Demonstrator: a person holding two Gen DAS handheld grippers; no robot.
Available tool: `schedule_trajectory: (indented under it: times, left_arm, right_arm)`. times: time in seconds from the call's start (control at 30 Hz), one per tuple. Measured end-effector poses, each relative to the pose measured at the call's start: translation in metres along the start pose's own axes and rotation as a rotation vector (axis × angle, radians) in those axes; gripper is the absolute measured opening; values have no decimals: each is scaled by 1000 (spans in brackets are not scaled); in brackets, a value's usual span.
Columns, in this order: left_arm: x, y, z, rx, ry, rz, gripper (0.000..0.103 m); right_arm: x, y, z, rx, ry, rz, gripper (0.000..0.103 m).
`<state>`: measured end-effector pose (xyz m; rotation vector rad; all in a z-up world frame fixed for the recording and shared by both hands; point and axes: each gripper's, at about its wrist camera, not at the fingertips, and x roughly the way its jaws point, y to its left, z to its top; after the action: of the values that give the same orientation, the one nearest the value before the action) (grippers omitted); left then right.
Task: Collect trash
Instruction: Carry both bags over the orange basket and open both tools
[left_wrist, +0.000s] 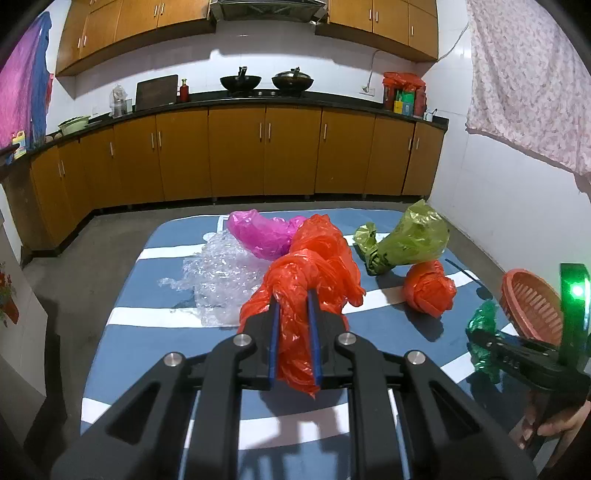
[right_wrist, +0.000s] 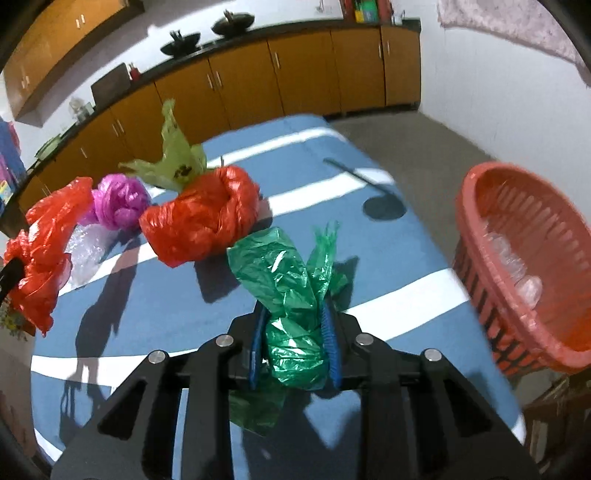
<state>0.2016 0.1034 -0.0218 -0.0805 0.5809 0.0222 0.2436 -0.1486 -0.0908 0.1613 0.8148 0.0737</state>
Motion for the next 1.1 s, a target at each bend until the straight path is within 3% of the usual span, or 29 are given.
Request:
schedule_trajectory:
  times: [0.2,0.53,0.8,1.1]
  left_arm:
    - [-8,-17,5,0,-14,-47,15]
    - [-26,-93,22,44,-63,-194,15]
    - [-22,-181,21,104,-60,-338,15]
    - [-3,-265,11,172,-25,-452,15]
  right_arm:
    - [-46,-33,12,53,-111,5,28]
    - [-113,-102,26,75,-255,-121,28]
    - [-133,-155,30,131,-288,-200,28]
    - [-134,-195,31,176,-297,-226,28]
